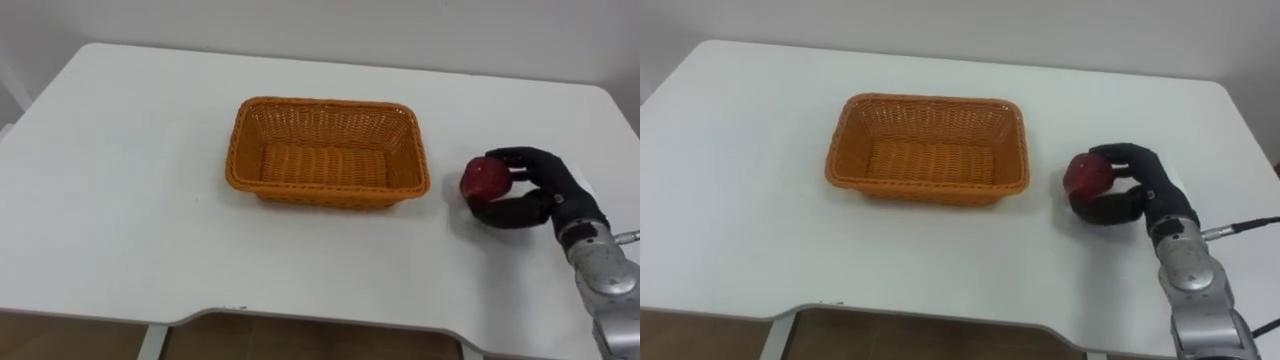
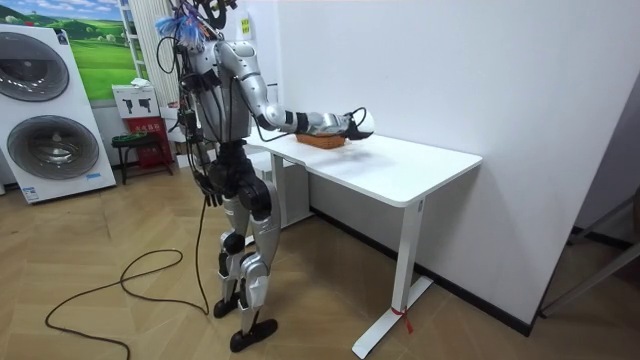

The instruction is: Pick and place apple

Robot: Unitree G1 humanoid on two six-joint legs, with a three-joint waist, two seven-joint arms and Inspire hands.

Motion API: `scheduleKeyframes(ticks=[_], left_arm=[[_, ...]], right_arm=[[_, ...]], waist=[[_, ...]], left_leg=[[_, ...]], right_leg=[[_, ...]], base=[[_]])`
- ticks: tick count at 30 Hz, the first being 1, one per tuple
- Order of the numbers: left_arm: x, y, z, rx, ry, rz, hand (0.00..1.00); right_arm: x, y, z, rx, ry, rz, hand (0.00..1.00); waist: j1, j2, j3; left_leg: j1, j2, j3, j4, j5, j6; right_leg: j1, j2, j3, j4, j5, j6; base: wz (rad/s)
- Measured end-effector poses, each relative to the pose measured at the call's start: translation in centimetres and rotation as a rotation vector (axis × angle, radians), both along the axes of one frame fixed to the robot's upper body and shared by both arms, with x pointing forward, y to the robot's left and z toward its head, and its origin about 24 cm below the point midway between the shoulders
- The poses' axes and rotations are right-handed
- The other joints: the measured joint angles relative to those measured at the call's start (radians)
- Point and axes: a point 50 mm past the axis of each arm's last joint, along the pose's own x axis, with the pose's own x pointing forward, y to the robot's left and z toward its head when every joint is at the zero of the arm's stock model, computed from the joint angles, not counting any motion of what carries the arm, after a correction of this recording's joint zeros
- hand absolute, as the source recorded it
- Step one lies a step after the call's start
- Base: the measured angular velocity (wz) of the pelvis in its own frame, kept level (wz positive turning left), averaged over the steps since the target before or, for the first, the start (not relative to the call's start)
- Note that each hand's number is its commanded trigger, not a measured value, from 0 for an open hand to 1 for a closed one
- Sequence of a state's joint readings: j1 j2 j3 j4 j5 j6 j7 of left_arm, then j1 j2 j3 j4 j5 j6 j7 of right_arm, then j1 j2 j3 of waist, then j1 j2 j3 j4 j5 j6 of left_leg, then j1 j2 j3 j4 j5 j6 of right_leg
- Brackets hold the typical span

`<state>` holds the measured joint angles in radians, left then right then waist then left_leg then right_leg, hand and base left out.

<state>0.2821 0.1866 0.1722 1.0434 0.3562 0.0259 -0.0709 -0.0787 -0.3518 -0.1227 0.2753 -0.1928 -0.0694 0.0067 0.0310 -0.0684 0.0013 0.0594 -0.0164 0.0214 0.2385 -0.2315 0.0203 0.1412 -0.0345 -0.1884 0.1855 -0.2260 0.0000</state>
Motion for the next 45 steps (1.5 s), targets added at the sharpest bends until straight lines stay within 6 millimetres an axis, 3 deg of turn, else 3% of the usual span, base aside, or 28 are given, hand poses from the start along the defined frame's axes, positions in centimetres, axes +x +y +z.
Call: scheduleKeyframes(ticks=[12, 18, 24, 26, 27, 28, 29, 30, 37, 45], left_arm=[[0.2, 0.0, 0.0, 0.036, -0.008, -0.015, 0.00], [0.7, -0.4, -0.1, 0.023, -0.008, -0.050, 0.00], [1.0, -0.8, -0.3, 0.010, -0.004, -0.071, 0.00], [1.1, -0.9, -0.4, 0.007, 0.001, -0.078, 0.00], [1.0, -1.0, -0.4, 0.003, 0.009, -0.086, 0.00], [1.0, -1.0, -0.5, 0.001, 0.011, -0.087, 0.00], [1.1, -1.1, -0.5, -0.003, 0.016, -0.087, 0.00], [0.9, -1.1, -0.5, -0.007, 0.023, -0.088, 0.00], [1.6, -1.4, -0.6, -0.026, 0.019, -0.099, 0.00], [2.3, -1.4, -0.6, -0.030, 0.005, -0.105, 0.00]], right_arm=[[0.2, 3.4, 7.4, -0.134, -0.339, 0.102, 1.00], [0.2, 5.7, 7.8, -0.126, -0.361, 0.196, 1.00], [0.2, 7.2, 7.2, -0.125, -0.325, 0.278, 1.00], [0.2, 7.5, 7.3, -0.138, -0.327, 0.289, 0.71], [0.2, 7.7, 7.5, -0.147, -0.333, 0.301, 0.51], [0.1, 7.9, 7.6, -0.150, -0.337, 0.309, 0.47], [0.1, 8.4, 7.7, -0.157, -0.345, 0.328, 0.11], [0.0, 8.8, 7.6, -0.161, -0.345, 0.346, 0.00], [-0.2, 10.6, 6.8, -0.146, -0.304, 0.431, 0.00], [-0.3, 11.4, 6.5, -0.113, -0.297, 0.457, 0.00]], waist=[[0.005, 0.003, -0.0001], [0.011, 0.002, -0.0018], [0.050, 0.010, 0.0011], [0.059, 0.010, 0.0011], [0.064, 0.009, 0.0008], [0.071, 0.009, 0.0008], [0.082, 0.009, 0.0009], [0.085, 0.009, 0.0009], [0.112, 0.006, 0.0039], [0.107, 0.003, 0.0058]], left_leg=[[-0.018, 0.002, 0.009, 0.001, 0.000, 0.000], [-0.014, 0.002, 0.007, -0.002, 0.000, 0.000], [-0.017, 0.002, 0.003, -0.002, 0.000, 0.000], [-0.022, 0.002, 0.002, -0.001, 0.000, -0.001], [-0.024, 0.001, 0.002, 0.000, 0.000, -0.001], [-0.024, 0.001, 0.002, -0.001, 0.000, -0.001], [-0.023, 0.002, 0.001, -0.001, 0.000, -0.001], [-0.023, 0.002, -0.001, -0.001, 0.000, -0.001], [-0.024, 0.002, -0.004, -0.001, 0.000, -0.001], [-0.030, 0.001, -0.006, 0.000, 0.000, -0.001]], right_leg=[[-0.023, 0.001, 0.008, 0.003, 0.001, -0.001], [-0.021, 0.002, 0.013, 0.001, 0.001, -0.001], [-0.022, 0.002, 0.010, 0.000, 0.001, -0.001], [-0.025, 0.002, 0.007, 0.000, 0.001, -0.001], [-0.026, 0.002, 0.005, 0.000, 0.001, -0.001], [-0.027, 0.002, 0.005, 0.000, 0.001, -0.001], [-0.027, 0.002, 0.006, -0.001, 0.001, -0.001], [-0.026, 0.002, 0.004, 0.000, 0.001, -0.001], [-0.025, 0.001, -0.004, 0.000, 0.001, -0.001], [-0.028, 0.001, -0.003, -0.001, 0.001, -0.001]], base=[[-0.02], [-0.01], [0.01], [0.06], [0.04], [0.00], [0.00], [0.00], [0.01], [0.00]])
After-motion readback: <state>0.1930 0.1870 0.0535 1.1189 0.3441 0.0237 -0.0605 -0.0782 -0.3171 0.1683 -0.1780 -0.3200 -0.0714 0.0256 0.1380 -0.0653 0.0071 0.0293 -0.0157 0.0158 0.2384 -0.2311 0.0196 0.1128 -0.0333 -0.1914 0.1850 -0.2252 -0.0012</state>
